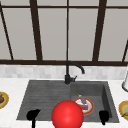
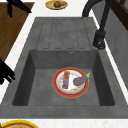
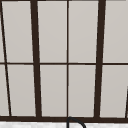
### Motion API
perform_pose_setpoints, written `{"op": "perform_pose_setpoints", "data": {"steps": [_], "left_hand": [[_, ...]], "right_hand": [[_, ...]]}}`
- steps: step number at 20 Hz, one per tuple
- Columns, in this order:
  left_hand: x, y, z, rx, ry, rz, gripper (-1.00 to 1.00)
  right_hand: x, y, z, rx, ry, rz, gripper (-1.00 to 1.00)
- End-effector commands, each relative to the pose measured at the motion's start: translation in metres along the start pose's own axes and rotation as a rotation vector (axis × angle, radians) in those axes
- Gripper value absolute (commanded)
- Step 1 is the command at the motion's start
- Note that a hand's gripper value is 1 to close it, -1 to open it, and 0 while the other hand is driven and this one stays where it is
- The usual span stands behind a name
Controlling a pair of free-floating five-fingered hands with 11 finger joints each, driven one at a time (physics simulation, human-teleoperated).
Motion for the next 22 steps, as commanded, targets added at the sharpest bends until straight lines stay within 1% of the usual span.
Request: {"op": "perform_pose_setpoints", "data": {"steps": [1,2,4,5,6,7,9,11,13,18,19,20,22], "left_hand": [[-0.01,0.006,-0.009,-0.009,-0.015,-0.004,-1.0],[-0.017,0.011,-0.012,-0.026,-0.032,0.007,-1.0],[-0.023,0.014,-0.007,-0.039,-0.054,0.012,-1.0],[-0.024,0.014,-0.006,-0.049,-0.073,0.009,-1.0],[-0.024,0.015,-0.007,-0.054,-0.088,0.008,-1.0],[-0.025,0.016,-0.008,-0.056,-0.097,0.008,-1.0],[-0.028,0.018,-0.008,-0.055,-0.102,0.009,-1.0],[-0.025,0.02,-0.008,-0.055,-0.119,0.014,-1.0],[-0.022,0.025,-0.011,-0.049,-0.127,0.024,-1.0],[-0.018,0.034,-0.015,-0.043,-0.145,0.028,-1.0],[-0.018,0.035,-0.018,-0.039,-0.148,0.028,-1.0],[-0.018,0.035,-0.023,-0.033,-0.141,0.026,-1.0],[-0.017,0.037,-0.027,-0.031,-0.143,0.027,-1.0]], "right_hand": [[0.0,0.0,0.0,0.0,0.0,0.0,0.0],[0.0,0.0,0.0,0.0,0.0,0.0,0.0],[0.0,0.0,0.0,0.0,0.0,0.0,0.0],[0.0,0.0,0.0,0.0,0.0,-0.001,0.0],[0.0,0.0,0.0,0.0,0.0,-0.001,0.0],[0.0,0.0,0.0,0.0,0.0,-0.001,0.0],[0.0,0.0,0.0,-0.001,0.0,-0.001,0.0],[0.0,0.0,0.0,-0.001,0.0,-0.001,0.0],[0.0,0.0,0.0,-0.001,0.0,-0.001,0.0],[0.0,0.0,0.0,-0.001,0.0,-0.001,0.0],[0.0,0.0,0.0,-0.001,0.0,-0.001,0.0],[0.0,0.0,0.0,-0.001,0.001,-0.001,0.0],[0.0,0.0,0.0,-0.001,0.001,-0.001,0.0]]}}
